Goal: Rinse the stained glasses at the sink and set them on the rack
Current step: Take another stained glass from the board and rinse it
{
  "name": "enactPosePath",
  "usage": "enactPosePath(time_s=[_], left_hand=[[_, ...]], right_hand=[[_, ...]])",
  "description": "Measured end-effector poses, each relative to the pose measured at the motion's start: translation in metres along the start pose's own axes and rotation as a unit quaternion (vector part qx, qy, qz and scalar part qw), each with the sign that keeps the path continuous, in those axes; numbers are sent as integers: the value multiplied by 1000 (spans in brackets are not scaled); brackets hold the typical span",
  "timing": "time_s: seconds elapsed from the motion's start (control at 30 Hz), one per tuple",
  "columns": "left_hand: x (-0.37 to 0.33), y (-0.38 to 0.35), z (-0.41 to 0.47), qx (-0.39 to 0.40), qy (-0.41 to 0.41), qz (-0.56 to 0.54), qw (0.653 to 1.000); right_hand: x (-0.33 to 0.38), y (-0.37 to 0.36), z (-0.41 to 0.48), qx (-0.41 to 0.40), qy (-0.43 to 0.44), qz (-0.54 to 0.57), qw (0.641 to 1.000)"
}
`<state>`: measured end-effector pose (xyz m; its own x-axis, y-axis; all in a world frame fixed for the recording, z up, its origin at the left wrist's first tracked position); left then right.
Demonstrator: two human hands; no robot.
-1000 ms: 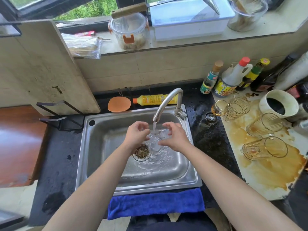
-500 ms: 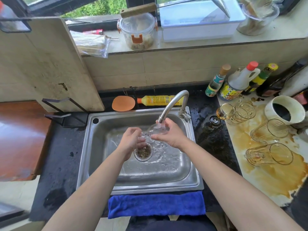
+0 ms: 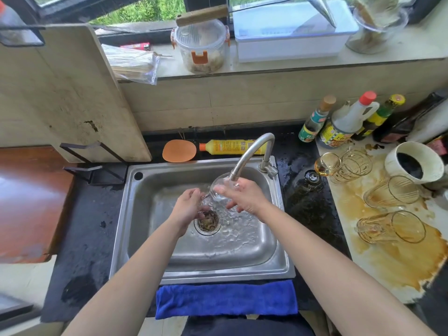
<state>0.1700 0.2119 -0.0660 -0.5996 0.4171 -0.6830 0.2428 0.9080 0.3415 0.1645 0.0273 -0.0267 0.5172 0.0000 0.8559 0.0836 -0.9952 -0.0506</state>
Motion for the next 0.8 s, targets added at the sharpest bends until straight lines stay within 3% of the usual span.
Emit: enactPosePath(time_s=[0.17,0.3,0.6,0.8], left_hand=[[0,-2,4,1,20,-57,998],[2,-2,4,-6,21,-39,999],[-1,6,-1,-27,-32,-30,999],[-10,9,0,-46,-11,-75,996]], right_hand=[[-5,6,-2,32,16,-29,999],[2,2,-5,47,36,-14,998],[-2,0,-4,2,-19,-66,998],[1,0,-8,-4,43,-81,996]])
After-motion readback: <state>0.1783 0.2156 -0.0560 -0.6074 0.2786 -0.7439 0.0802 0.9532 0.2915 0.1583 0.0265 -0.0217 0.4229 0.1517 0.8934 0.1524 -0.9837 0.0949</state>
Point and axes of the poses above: each hand's wrist, its own z-axis towards the middle knuckle, its own y-axis out of the back of the hand, x = y × z, the point moved 5 cm from there along z, towards the middle knuckle, and after that the axes turned 15 degrees about z, right-handed, at the moved point
